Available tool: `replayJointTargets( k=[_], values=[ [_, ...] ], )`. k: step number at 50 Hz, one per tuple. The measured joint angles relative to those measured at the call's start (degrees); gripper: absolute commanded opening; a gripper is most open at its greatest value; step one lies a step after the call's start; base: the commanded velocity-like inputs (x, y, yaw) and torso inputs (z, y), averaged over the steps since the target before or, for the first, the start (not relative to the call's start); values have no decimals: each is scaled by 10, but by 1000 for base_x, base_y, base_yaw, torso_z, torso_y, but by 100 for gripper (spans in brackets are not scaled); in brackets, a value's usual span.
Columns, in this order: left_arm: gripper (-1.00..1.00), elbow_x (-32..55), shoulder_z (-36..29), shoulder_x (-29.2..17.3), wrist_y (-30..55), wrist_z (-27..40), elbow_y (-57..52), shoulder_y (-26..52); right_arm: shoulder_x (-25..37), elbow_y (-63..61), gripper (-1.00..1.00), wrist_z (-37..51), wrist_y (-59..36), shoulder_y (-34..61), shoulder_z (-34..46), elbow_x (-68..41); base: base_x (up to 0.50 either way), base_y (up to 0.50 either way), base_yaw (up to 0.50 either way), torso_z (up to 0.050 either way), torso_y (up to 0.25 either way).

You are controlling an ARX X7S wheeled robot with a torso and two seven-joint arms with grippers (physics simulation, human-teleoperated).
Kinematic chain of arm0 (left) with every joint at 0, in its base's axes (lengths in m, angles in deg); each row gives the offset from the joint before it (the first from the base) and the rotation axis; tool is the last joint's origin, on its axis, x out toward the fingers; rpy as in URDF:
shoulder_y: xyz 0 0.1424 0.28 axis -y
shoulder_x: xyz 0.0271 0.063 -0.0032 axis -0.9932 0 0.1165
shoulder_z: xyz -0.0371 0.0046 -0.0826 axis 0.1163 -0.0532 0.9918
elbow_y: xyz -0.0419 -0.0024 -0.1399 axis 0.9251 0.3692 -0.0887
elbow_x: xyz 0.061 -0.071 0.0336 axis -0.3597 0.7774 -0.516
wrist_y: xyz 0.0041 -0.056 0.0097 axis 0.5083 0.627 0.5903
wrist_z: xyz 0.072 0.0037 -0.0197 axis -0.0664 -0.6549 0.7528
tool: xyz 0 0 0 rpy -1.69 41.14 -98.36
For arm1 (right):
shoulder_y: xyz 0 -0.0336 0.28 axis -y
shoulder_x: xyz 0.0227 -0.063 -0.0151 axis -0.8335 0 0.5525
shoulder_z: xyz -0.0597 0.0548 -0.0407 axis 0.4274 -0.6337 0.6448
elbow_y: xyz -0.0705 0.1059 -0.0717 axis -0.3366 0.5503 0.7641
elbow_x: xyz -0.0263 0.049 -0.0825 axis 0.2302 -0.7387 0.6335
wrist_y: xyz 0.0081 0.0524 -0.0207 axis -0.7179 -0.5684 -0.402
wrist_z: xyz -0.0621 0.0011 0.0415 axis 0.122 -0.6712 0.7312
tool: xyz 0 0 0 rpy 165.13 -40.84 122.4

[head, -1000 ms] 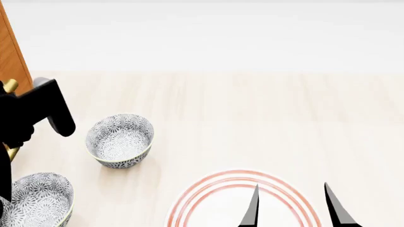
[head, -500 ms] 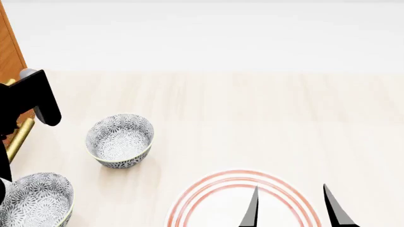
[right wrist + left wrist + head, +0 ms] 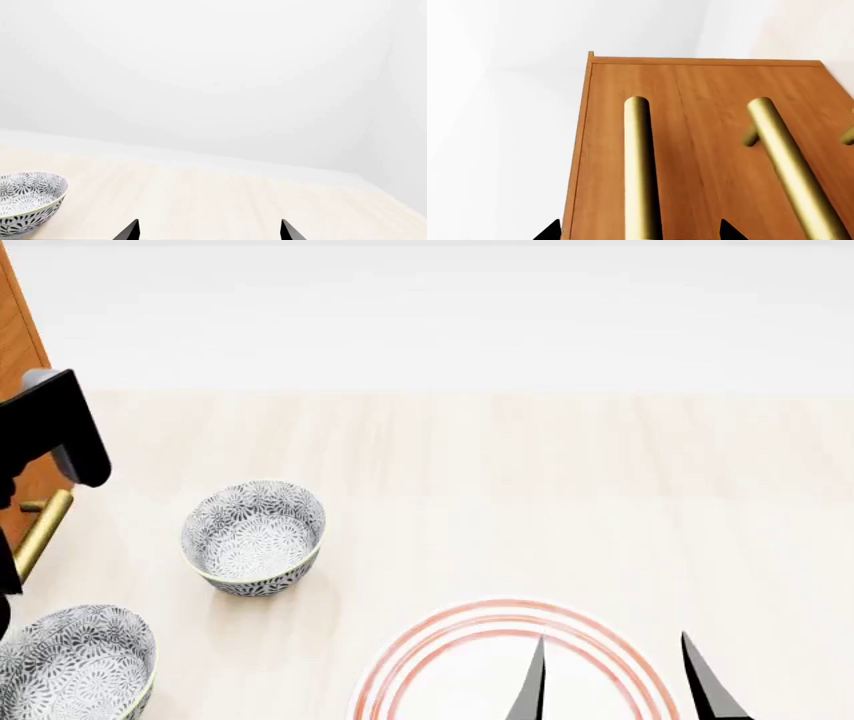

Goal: Open the top drawer of the cabinet.

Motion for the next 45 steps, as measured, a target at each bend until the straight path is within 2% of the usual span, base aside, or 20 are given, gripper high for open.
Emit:
replayJointTargets(
  k=[42, 43, 45],
  values=[
    [100, 10, -1, 47, -66, 25, 183, 17, 7, 10, 100, 6, 9, 0, 8, -1, 0, 0, 0, 0, 0],
    [-100, 10, -1, 48, -67, 26, 186, 18, 7, 10, 100, 6, 9, 0, 8, -1, 0, 0, 0, 0, 0],
    [-100, 7, -2, 48, -70, 27, 188, 19, 8, 10, 100, 7, 9, 0, 8, -1, 0, 0, 0, 0, 0]
  ],
)
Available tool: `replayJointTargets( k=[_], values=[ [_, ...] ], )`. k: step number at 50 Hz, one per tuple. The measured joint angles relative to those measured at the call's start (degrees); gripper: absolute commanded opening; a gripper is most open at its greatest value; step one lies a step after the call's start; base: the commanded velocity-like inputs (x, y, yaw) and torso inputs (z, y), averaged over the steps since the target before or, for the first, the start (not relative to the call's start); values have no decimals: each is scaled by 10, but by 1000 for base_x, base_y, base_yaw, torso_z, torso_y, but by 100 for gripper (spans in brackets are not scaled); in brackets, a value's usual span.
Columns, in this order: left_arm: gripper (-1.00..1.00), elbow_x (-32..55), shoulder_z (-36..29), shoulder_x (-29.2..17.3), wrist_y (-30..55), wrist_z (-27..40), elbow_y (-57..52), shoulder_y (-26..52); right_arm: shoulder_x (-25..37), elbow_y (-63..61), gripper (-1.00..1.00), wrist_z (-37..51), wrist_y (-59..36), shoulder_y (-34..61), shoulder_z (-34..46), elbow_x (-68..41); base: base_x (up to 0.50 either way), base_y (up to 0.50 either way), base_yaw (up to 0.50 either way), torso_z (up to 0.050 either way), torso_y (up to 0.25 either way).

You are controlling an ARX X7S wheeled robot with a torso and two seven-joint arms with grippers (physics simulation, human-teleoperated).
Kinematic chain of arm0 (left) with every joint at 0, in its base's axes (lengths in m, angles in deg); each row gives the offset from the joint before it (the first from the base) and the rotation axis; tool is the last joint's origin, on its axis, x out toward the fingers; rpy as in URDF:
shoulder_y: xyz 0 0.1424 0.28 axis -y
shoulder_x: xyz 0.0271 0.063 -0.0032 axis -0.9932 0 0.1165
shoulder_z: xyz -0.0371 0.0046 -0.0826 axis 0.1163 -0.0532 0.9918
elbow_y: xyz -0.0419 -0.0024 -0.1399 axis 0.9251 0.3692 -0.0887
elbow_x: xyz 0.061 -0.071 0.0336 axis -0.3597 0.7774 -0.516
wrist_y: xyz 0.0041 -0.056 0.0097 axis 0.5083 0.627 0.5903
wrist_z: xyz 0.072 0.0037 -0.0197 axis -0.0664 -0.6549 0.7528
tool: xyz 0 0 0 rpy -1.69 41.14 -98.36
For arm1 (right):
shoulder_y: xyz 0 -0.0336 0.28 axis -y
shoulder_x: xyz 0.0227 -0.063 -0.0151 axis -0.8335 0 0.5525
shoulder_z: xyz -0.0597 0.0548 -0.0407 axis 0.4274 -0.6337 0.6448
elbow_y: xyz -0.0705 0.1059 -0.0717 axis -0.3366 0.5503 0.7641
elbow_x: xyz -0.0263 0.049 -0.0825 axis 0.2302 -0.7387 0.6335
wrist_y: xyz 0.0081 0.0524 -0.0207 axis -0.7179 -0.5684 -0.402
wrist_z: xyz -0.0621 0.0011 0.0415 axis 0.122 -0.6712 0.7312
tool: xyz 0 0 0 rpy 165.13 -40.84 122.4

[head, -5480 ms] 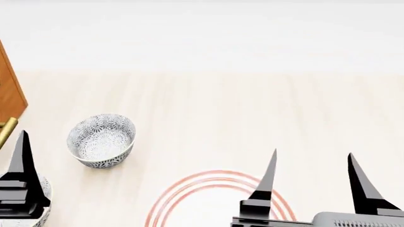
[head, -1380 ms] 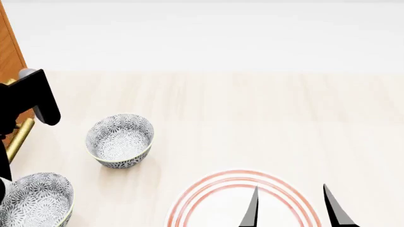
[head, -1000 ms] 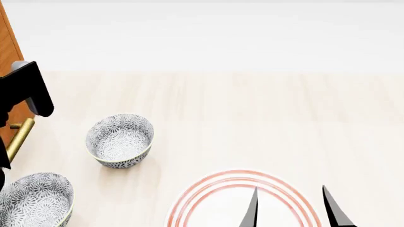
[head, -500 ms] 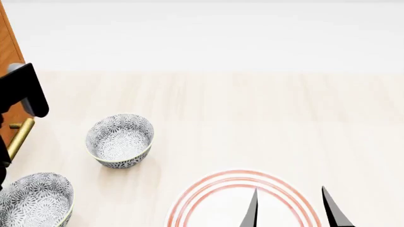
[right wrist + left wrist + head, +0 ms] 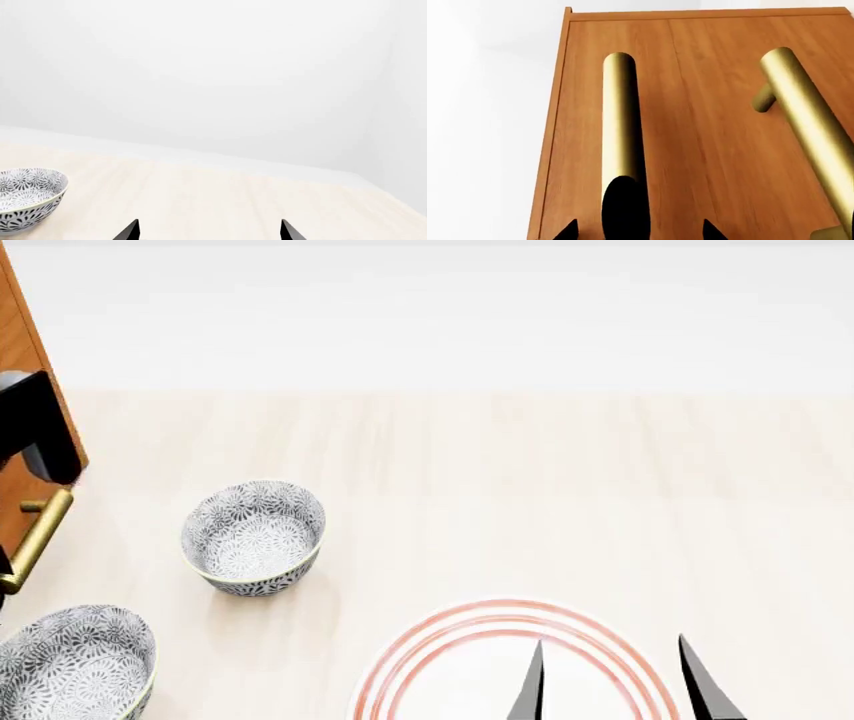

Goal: Open the top drawer of the cabinet.

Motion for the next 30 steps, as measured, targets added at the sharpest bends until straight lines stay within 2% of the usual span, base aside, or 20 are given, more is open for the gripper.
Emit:
replayJointTargets(
  k=[17, 30],
  values=[
    [-100, -6, -6, -14, 0, -4, -26, 2, 3, 1, 100, 2, 2, 0, 2, -2, 0, 0, 0, 0, 0],
    [-100, 8, -17, -38, 46, -42, -150, 2, 6, -3, 100, 3, 1, -1, 3, -5, 0, 0, 0, 0, 4]
  ],
)
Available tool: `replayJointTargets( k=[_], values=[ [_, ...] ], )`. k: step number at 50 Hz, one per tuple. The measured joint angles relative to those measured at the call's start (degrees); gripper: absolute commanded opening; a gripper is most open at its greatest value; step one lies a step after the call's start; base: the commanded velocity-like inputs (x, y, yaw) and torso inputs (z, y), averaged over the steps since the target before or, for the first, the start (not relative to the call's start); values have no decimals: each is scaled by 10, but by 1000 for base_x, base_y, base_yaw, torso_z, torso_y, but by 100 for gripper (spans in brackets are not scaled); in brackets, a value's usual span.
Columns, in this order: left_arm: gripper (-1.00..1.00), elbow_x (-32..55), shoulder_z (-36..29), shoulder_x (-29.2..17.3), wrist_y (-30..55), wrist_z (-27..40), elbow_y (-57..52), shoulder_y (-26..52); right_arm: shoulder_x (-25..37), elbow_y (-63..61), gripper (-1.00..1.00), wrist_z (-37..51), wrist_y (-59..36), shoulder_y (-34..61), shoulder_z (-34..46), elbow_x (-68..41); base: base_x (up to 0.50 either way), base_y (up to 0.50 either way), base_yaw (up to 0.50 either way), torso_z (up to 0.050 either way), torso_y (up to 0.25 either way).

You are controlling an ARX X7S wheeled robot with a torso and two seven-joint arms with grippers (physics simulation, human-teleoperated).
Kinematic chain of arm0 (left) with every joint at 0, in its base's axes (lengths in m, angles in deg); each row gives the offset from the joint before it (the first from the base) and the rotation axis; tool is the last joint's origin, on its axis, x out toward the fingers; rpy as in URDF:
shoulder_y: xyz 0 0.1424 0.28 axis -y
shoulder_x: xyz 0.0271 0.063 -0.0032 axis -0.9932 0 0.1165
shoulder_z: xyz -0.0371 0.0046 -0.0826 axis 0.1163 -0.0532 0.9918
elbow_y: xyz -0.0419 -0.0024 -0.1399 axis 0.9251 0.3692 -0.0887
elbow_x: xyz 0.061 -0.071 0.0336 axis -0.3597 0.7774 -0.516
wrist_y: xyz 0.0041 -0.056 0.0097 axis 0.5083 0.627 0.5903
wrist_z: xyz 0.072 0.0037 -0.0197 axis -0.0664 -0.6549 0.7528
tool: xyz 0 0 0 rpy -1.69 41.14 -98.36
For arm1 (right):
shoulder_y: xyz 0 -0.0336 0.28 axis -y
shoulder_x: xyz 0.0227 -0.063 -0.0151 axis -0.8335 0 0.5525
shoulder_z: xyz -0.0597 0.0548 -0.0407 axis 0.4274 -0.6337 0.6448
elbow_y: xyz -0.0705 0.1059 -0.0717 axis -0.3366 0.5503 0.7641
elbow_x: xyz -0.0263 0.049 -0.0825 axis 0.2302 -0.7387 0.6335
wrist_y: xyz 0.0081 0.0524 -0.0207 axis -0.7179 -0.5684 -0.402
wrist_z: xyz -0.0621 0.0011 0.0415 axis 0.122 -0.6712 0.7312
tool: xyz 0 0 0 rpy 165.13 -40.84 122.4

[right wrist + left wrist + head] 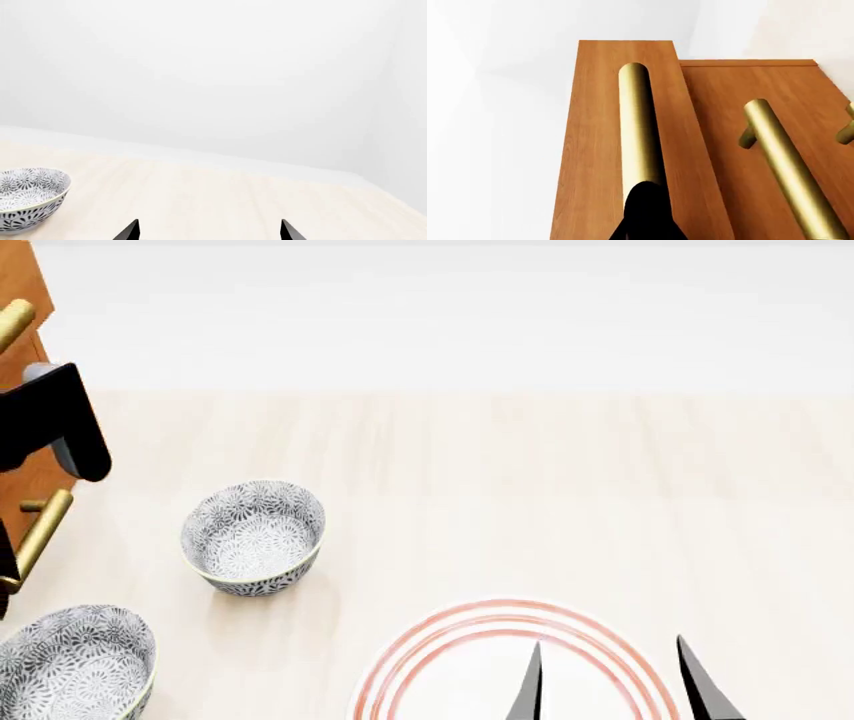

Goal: Open the top drawer of the cabinet.

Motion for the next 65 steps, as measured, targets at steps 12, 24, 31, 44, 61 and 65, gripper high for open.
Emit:
replayJointTargets(
  k=[12, 24, 31, 44, 61, 65],
  values=[
    [-100, 6, -18, -18, 43, -35, -108, 2, 2, -5, 100, 0, 0, -2, -2, -7, 0, 0, 0, 0, 7],
    [-100, 1, -28, -18, 59, -50, -144, 3, 5, -7, 100, -1, 2, -3, -5, -15, 0, 0, 0, 1, 7],
    [-100, -2, -30, -17, 62, -54, -151, 3, 6, -7, 100, -1, 3, -3, -7, -19, 0, 0, 2, 0, 7],
    [-100, -8, -30, -16, 64, -56, -157, 1, 8, -5, 100, 0, 6, -4, -6, -22, 0, 0, 1, 2, 7],
    [100, -41, -35, -30, 90, -59, -205, 8, 10, -2, 100, 3, 8, -4, -4, -23, 0, 0, 0, 1, 3],
    [100, -46, -38, -37, 100, -65, -227, 8, 11, -2, 100, 4, 9, -4, -4, -24, 0, 0, 0, 0, 3]
  ],
)
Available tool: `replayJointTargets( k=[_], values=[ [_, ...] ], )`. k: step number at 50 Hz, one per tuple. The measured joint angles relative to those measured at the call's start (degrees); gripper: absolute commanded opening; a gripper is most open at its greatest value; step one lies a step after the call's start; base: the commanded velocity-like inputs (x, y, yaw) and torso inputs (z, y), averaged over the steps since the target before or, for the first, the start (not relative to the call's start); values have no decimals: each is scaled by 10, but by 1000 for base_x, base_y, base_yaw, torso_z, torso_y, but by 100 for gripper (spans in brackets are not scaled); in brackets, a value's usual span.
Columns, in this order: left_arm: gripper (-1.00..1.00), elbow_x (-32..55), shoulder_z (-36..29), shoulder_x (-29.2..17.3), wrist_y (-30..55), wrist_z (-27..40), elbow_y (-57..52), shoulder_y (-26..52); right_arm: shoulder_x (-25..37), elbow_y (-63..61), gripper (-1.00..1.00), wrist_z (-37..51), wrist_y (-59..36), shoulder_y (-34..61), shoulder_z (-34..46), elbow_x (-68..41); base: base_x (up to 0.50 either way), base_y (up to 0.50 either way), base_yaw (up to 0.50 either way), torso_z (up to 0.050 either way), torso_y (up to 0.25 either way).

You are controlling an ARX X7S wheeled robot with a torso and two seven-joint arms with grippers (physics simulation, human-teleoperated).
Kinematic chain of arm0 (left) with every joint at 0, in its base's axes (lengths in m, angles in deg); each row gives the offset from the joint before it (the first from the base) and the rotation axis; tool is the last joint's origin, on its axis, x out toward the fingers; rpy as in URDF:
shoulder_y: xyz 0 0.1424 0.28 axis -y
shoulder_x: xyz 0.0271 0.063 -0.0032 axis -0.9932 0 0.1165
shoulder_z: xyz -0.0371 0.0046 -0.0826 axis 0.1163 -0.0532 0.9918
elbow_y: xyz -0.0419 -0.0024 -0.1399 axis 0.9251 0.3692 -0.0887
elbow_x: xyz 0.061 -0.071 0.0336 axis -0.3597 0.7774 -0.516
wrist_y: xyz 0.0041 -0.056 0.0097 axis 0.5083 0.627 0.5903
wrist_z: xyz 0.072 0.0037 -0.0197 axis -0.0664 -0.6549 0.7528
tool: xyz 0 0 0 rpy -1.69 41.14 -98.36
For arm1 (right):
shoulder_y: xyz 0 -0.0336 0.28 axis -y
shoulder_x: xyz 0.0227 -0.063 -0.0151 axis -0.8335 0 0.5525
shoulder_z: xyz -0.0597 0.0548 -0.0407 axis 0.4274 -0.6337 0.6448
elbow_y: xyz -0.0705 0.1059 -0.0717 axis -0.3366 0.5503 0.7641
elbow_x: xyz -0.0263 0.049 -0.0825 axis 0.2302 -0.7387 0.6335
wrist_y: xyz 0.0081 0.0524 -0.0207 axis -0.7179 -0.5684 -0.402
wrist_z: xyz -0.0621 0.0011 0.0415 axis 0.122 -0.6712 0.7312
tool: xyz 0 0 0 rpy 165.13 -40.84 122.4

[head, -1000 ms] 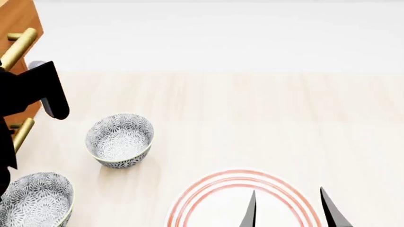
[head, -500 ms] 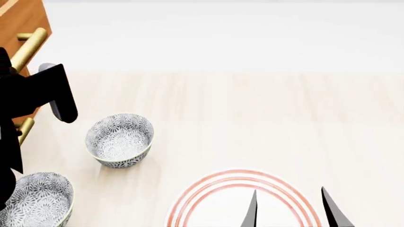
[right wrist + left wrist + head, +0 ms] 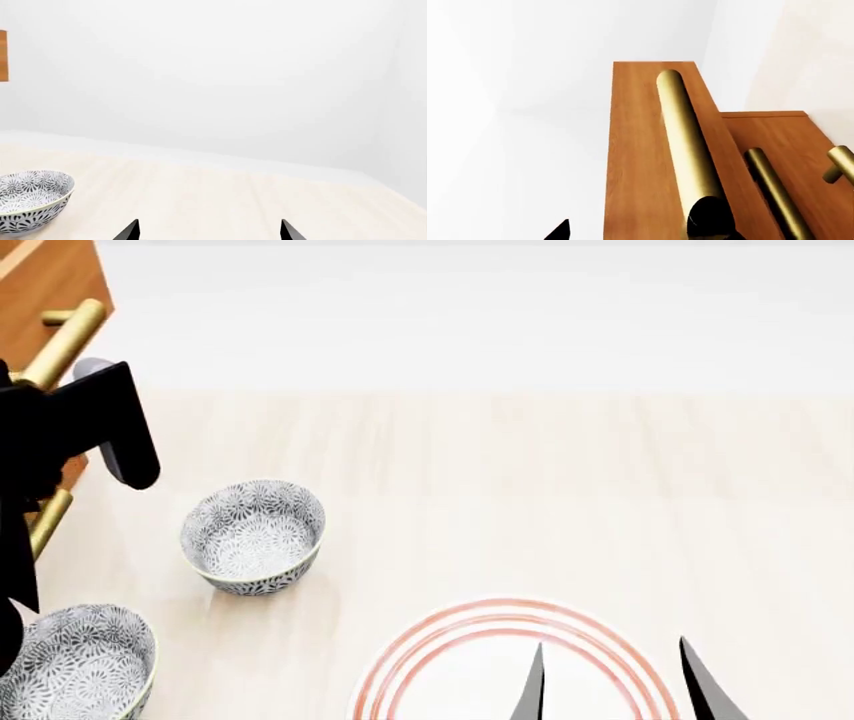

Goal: Open the top drawer of the cabinet.

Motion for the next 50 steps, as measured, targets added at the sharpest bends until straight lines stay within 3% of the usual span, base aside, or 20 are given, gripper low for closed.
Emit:
replayJointTargets(
  k=[7, 14, 19, 34, 50],
  values=[
    [100, 13, 29, -13, 26, -27, -70, -4, 1, 1, 100, 1, 1, 0, 1, 0, 0, 0, 0, 0, 3],
    [100, 57, 135, -7, 96, -95, -183, 6, 2, 2, 100, 3, 1, 0, 3, 0, 0, 0, 0, 1, 1],
    [100, 71, 213, 8, 129, -124, -207, 27, 2, 1, 100, 4, 1, 0, 4, 1, 0, 0, 0, 0, 0],
    [100, 92, 399, 55, 107, -107, -54, 84, 4, 0, 100, 6, -4, 2, 9, 1, 0, 0, 0, 0, 0],
    [100, 131, 503, 103, 102, -99, 105, 99, 7, 1, 100, 8, -6, 5, 12, 0, 0, 0, 0, 0, 0]
  ],
)
